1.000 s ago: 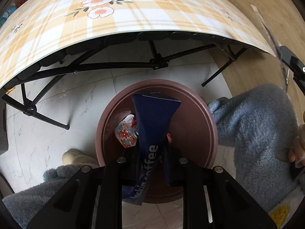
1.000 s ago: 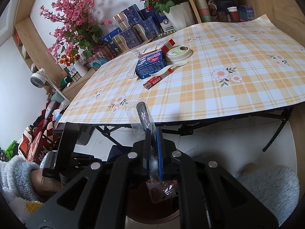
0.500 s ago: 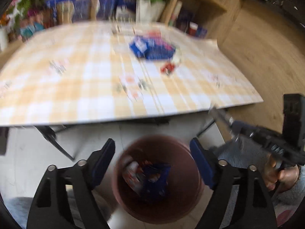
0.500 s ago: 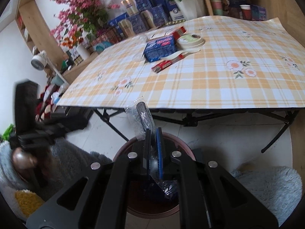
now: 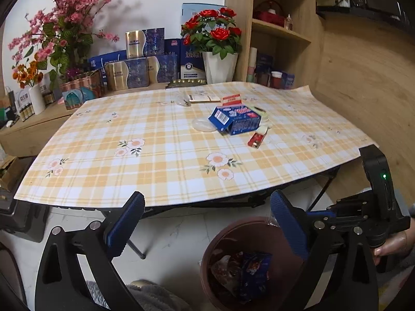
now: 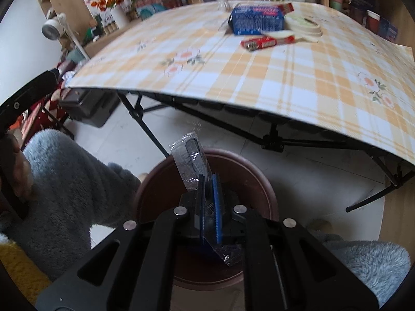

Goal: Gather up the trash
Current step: 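Open the right tool to drop the wrapped spoon into the bin, then move both tools back over the table toward the blue-white milk carton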

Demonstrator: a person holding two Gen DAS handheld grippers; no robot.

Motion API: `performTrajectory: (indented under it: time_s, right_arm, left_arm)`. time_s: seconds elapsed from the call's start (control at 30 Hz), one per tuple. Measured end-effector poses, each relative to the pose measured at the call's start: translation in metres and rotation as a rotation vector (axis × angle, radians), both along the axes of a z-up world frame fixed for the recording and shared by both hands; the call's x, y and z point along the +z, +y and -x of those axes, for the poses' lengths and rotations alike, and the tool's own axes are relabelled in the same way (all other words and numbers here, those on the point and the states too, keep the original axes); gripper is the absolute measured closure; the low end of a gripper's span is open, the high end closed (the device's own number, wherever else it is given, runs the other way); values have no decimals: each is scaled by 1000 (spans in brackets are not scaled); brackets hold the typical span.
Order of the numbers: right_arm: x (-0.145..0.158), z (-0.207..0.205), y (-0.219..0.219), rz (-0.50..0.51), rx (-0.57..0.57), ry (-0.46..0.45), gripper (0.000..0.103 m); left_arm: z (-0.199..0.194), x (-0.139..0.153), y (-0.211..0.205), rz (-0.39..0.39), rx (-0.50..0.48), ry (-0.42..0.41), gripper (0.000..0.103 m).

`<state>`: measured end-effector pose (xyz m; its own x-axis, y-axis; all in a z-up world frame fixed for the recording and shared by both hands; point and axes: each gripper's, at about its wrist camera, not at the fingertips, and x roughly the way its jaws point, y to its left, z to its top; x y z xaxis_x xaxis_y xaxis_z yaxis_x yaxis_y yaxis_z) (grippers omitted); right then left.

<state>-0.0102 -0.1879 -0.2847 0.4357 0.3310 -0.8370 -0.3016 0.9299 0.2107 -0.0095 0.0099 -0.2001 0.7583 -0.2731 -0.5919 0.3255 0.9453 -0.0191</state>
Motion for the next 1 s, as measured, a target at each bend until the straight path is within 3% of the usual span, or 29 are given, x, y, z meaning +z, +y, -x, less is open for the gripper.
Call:
performTrajectory:
  time_s: [0.23,0.5,0.57,0.63,0.8,1.0]
  right_arm:
    - [-7,-1,-2,19,-10,28,93]
    - [-14,0,4,52,0,56,87]
    - [-13,0,4,55,0,52,76]
    - [-10,1,3,54,-1,37,51]
    - [-4,2,-1,49,-23,8,19]
    - [9,4,-13,38,-76,-43,7]
  left_arm:
    - [4,-5,-2,-27,40,-19,8]
    - [-2,-6,13,36,86,10,8]
    - [-2,-6,15,45,95,13,8]
    - [-2,-6,17,54,104,15,8]
    - [-1,-5,19,61,117,15,7]
    - [0,-4,21,66,119,13,7]
